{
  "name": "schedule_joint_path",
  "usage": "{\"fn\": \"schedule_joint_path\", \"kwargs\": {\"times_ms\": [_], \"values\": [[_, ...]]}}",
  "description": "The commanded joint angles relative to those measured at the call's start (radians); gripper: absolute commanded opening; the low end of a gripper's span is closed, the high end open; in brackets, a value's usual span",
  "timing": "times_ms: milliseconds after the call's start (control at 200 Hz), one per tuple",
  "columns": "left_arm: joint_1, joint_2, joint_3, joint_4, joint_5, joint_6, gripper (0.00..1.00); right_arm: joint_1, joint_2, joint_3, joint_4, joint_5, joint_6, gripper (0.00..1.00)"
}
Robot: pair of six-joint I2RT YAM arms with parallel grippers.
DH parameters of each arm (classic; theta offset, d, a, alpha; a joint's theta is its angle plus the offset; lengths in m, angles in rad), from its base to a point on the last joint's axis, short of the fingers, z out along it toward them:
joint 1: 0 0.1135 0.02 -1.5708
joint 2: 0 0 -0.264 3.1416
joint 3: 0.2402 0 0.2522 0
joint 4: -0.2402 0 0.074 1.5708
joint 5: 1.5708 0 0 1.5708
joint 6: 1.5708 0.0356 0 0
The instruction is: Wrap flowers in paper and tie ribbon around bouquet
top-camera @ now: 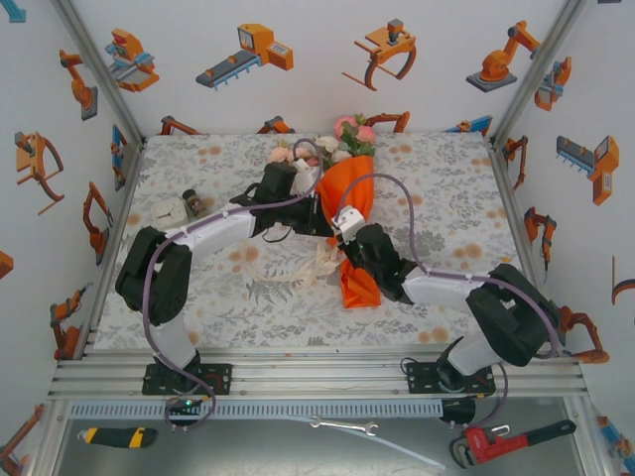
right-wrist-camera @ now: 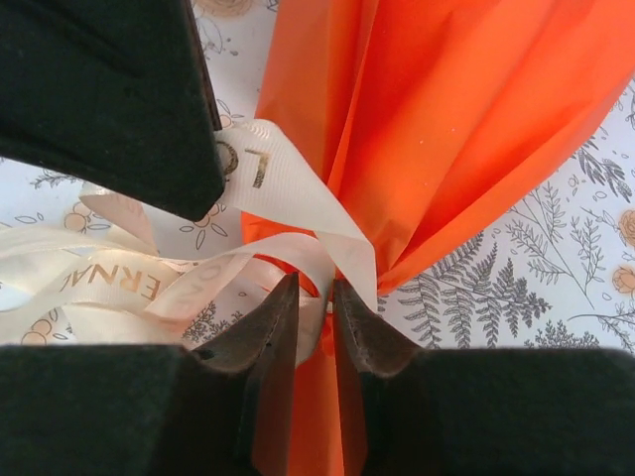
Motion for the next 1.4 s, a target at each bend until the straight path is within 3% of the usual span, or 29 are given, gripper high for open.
{"fn": "schedule_joint_path", "kwargs": {"times_ms": [0, 150, 350, 556, 676, 1011, 1151, 1397], "values": [[0.007, -0.018, -0.01, 0.02, 0.026, -0.012, 0.09, -0.008, 0.008, 0.026, 0.063, 0.032, -0.025, 0.29], [0.008, -0.007, -0.002, 0.021, 0.028, -0.015, 0.09, -0.008, -0.011, 0.015, 0.061, 0.084, -0.024, 0.35], [0.008, 0.0, 0.002, 0.021, 0.03, -0.015, 0.09, -0.017, -0.054, 0.005, 0.021, 0.063, -0.019, 0.44], [0.007, 0.003, 0.002, 0.025, 0.035, -0.017, 0.09, -0.065, -0.063, 0.027, -0.039, -0.039, 0.007, 0.59], [0.008, 0.006, 0.003, 0.038, 0.073, -0.018, 0.09, -0.095, -0.029, 0.046, -0.044, -0.107, 0.024, 0.6], [0.003, 0.048, -0.045, 0.222, 0.154, -0.177, 0.11, -0.099, 0.046, 0.079, 0.033, -0.188, 0.044, 0.5], [-0.006, 0.06, -0.073, 0.242, 0.15, -0.188, 0.12, -0.101, 0.043, 0.073, 0.061, -0.174, 0.051, 0.35], [-0.009, 0.059, -0.086, 0.218, 0.157, -0.159, 0.13, -0.115, 0.036, 0.062, 0.075, -0.212, 0.047, 0.16]]}}
